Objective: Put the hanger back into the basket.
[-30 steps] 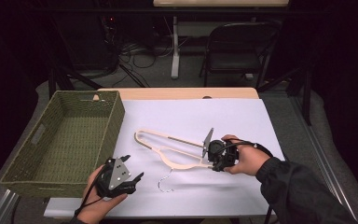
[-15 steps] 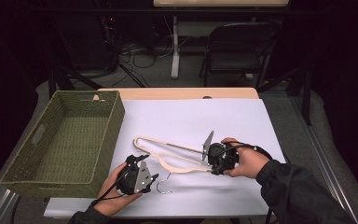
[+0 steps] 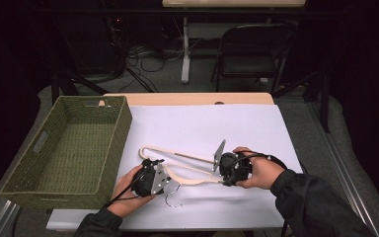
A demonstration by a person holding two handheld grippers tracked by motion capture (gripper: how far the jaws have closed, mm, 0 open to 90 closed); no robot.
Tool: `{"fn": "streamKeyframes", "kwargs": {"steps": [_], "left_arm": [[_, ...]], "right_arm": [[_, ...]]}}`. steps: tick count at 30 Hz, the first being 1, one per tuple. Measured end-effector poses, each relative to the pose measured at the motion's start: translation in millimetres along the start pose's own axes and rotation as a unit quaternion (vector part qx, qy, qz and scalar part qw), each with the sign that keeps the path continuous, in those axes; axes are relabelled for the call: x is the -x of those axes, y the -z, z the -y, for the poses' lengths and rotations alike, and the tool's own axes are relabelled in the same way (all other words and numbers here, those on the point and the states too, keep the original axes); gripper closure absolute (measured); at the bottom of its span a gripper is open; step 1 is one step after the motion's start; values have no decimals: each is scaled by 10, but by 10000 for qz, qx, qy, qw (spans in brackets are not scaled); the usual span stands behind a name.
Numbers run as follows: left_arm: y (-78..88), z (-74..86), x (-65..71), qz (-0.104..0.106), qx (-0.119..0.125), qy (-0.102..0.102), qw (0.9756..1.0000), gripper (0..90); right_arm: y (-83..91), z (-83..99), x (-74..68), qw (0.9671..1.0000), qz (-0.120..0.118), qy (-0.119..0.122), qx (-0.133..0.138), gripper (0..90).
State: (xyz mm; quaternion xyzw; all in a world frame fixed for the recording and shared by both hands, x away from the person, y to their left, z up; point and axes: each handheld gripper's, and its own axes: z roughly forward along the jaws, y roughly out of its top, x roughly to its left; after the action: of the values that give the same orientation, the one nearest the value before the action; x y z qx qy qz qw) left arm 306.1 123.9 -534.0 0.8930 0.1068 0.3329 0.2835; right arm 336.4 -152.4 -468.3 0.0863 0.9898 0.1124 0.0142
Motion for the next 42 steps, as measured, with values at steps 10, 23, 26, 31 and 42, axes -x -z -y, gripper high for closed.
{"fn": "streamKeyframes", "kwargs": {"steps": [10,23,26,31,42], "left_arm": [[-118,-31,-32,48,-1,-76,10000,410],[-229,9,-79,256,-140,-120,9995,535],[-241,17,-79,290,-107,-210,9993,590],[-252,28,-114,289,-37,-163,9994,644],[-256,24,-90,106,-71,-424,9990,689]], "right_arm": [[-21,0,10,10000,4,50,64,806],[-36,-17,28,9999,21,91,45,805],[-41,-14,33,10000,30,75,24,805],[-54,-5,41,10000,28,27,3,805],[-78,-1,67,10000,38,10,-70,806]]}}
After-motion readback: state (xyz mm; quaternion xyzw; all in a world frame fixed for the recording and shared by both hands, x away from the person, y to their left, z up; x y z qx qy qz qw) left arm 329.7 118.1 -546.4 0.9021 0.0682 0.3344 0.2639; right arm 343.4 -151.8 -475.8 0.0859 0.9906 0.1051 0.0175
